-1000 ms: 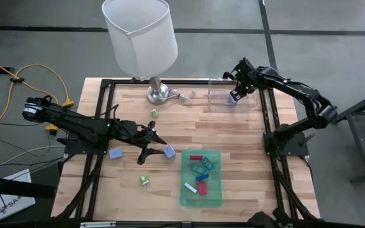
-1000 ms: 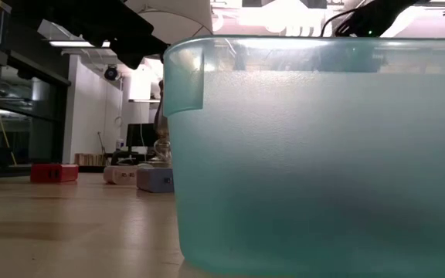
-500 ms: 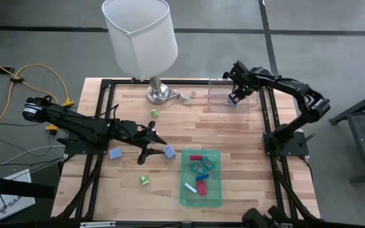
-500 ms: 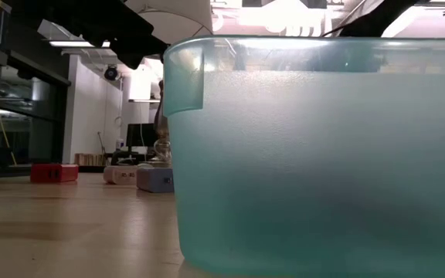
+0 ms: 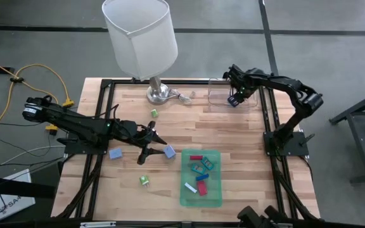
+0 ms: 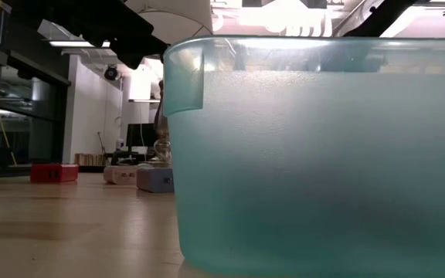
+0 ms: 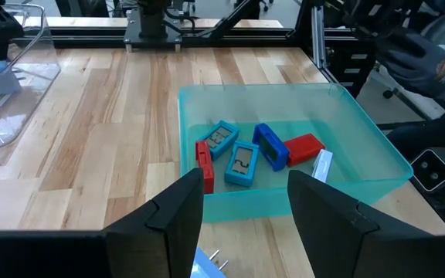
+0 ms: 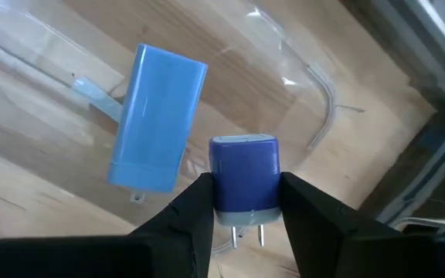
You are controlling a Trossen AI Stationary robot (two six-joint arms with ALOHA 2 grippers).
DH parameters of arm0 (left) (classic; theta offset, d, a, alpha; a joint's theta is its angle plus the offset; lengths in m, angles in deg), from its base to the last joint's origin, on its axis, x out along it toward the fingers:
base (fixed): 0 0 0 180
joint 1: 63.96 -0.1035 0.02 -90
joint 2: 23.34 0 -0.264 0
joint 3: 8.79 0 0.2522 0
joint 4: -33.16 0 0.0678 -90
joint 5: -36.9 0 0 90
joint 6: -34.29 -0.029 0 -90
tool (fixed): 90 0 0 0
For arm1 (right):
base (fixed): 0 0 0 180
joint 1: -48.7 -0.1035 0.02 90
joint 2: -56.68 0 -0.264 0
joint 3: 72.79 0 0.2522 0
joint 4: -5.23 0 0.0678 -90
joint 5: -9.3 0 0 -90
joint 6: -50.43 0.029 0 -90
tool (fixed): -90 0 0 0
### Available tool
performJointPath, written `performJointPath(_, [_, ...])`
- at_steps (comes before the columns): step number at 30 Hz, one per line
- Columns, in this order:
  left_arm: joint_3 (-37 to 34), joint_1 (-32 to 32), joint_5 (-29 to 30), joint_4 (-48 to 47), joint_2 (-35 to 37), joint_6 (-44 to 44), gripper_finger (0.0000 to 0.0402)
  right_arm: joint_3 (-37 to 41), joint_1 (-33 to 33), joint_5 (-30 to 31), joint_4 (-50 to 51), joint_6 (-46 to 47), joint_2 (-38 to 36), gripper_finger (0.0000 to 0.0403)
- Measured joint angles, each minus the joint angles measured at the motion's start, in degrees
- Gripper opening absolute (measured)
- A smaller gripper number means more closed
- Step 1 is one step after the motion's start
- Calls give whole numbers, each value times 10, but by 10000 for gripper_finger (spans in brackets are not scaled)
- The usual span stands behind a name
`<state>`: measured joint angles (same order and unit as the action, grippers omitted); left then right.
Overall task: Pick & Place Office items
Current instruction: Put the violet charger adapter into the transparent bin
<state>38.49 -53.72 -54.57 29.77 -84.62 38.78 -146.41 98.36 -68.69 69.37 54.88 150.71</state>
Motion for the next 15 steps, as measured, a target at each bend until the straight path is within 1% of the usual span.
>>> performJointPath(10, [0,0,0,0,0,0,184,0,-3,-2,1,1,2,125])
performJointPath(15, [0,0,0,0,0,0,184,0,-3,-9,0,2,2,139])
